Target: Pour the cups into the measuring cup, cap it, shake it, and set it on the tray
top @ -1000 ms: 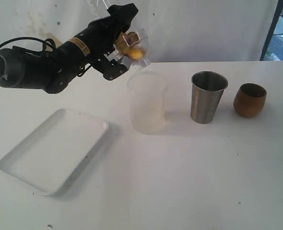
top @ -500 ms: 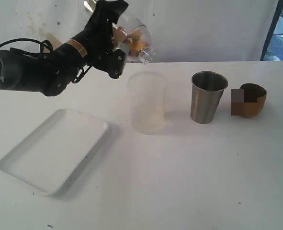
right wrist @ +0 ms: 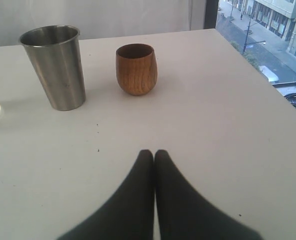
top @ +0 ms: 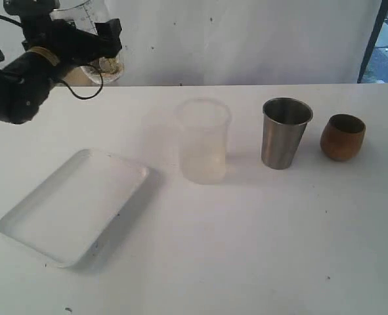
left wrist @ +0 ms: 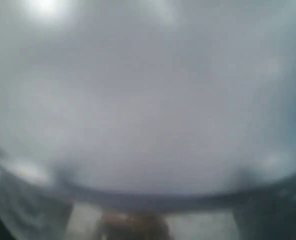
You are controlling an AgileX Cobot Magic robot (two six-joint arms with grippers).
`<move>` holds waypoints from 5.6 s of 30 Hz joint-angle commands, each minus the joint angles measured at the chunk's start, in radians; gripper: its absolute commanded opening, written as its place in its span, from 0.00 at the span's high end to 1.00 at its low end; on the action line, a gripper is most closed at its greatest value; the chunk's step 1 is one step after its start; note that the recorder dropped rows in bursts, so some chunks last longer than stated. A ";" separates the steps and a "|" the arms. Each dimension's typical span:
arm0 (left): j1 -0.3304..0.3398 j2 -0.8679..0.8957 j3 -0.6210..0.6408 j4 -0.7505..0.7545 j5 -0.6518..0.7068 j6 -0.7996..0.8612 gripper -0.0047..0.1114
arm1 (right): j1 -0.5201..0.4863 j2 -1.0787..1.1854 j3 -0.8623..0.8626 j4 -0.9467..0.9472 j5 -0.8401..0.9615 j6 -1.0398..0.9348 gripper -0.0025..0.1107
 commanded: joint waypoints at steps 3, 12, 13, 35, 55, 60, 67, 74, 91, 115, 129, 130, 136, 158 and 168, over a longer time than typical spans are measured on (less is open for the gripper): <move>0.023 -0.102 -0.001 0.121 0.156 -0.032 0.96 | -0.008 -0.005 0.001 -0.004 -0.004 -0.004 0.98; 0.023 -0.206 0.104 0.122 0.062 0.013 0.96 | -0.008 -0.005 0.001 -0.004 -0.004 -0.004 0.98; 0.023 -0.216 0.117 0.122 0.060 0.022 0.96 | -0.008 -0.005 0.001 -0.004 -0.004 -0.004 0.98; 0.023 -0.174 0.617 0.022 -0.187 0.098 0.96 | -0.008 -0.005 0.001 -0.004 -0.004 -0.004 0.98; 0.023 0.066 0.617 0.128 -0.525 0.118 0.96 | -0.008 -0.005 0.001 -0.004 -0.004 -0.004 0.98; 0.023 0.066 0.617 0.121 -0.513 0.122 0.96 | -0.008 -0.005 0.001 -0.004 -0.004 -0.004 0.98; 0.023 0.066 0.617 0.078 -0.452 0.125 0.70 | -0.008 -0.005 0.001 -0.004 -0.004 -0.004 0.98; 0.023 0.064 0.617 0.078 -0.396 0.134 0.06 | -0.008 -0.005 0.001 -0.004 -0.004 -0.004 0.98; 0.023 0.062 0.738 0.076 -0.542 0.170 0.06 | -0.008 -0.005 0.001 -0.004 -0.004 -0.004 0.98; 0.023 -0.270 0.989 0.052 -0.542 0.196 0.06 | -0.008 -0.005 0.001 -0.004 -0.004 -0.004 0.98; 0.023 -0.611 1.093 0.015 -0.542 0.194 0.06 | -0.008 -0.005 0.001 -0.004 -0.004 -0.004 0.98; 0.023 -0.635 1.093 0.015 -0.542 0.194 0.06 | -0.008 -0.005 0.001 -0.004 -0.004 -0.004 0.98; 0.023 -0.774 1.093 -0.005 -0.498 0.190 0.09 | -0.008 -0.005 0.001 -0.004 -0.004 -0.004 0.98; 0.023 -1.307 0.971 0.139 0.313 0.076 0.96 | -0.008 -0.005 0.001 -0.002 -0.004 -0.004 0.98; 0.023 -1.481 0.971 0.139 0.473 0.029 0.96 | -0.008 -0.005 0.001 -0.002 -0.004 0.011 0.98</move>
